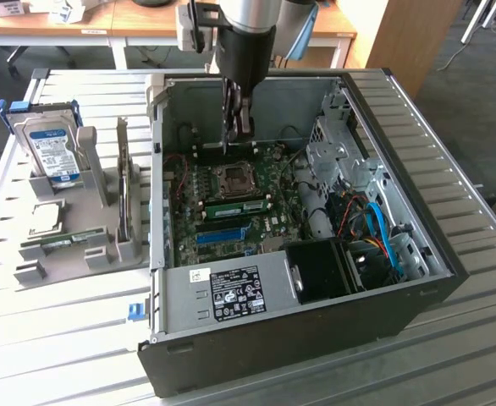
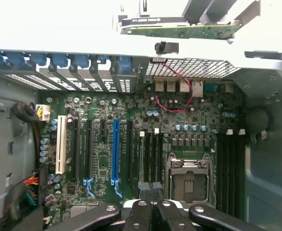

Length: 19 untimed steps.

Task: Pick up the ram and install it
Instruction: 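Press down the ram until it locks into place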

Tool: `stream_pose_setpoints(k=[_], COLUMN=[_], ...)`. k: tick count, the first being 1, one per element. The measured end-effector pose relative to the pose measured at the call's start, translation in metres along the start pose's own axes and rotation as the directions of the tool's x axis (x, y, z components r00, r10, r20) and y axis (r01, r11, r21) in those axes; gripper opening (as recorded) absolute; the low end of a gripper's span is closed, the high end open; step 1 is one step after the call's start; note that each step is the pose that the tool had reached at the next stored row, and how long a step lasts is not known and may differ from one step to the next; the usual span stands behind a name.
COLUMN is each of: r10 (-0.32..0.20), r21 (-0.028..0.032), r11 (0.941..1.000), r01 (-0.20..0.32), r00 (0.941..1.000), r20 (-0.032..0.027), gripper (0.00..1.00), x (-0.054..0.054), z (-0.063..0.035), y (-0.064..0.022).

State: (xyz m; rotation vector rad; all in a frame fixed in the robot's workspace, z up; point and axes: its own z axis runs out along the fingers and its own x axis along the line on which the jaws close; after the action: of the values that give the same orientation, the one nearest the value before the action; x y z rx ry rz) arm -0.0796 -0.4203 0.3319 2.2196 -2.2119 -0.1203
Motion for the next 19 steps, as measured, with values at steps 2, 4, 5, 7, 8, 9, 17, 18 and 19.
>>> stream_pose_setpoints(k=[2, 4, 5, 7, 8, 9, 17, 18, 19], r10=[0.000, 0.000, 0.000, 0.000, 0.000, 0.000, 0.000, 0.000, 0.000], r21=[0.0002, 0.0001, 0.0001, -0.0001, -0.0001, -0.0001, -0.0017, -0.0020, -0.0021], r11=[1.0000, 1.0000, 1.0000, 1.0000, 1.0000, 1.0000, 1.0000, 1.0000, 1.0000], r01=[0.000, 0.000, 0.000, 0.000, 0.000, 0.000, 0.000, 0.000, 0.000], r00=[1.0000, 1.0000, 1.0000, 1.0000, 1.0000, 1.0000, 1.0000, 1.0000, 1.0000], r20=[0.0002, 0.0002, 0.0001, -0.0002, -0.0002, -0.0001, -0.0001, -0.0001, 0.0000], gripper=[0.11, 0.11, 0.11, 0.11, 0.11, 0.11, 0.11, 0.11, 0.11], x=[0.000, 0.000, 0.000, 0.000, 0.000, 0.000, 0.000, 0.000, 0.000], z=[-0.0005, -0.0005, -0.0006, -0.0008, -0.0009, -0.0010, -0.0024, -0.0025, -0.0026], y=[0.0000, 0.0000, 0.0000, -0.0014, -0.0030, -0.0052, -0.0291, -0.0315, -0.0337])
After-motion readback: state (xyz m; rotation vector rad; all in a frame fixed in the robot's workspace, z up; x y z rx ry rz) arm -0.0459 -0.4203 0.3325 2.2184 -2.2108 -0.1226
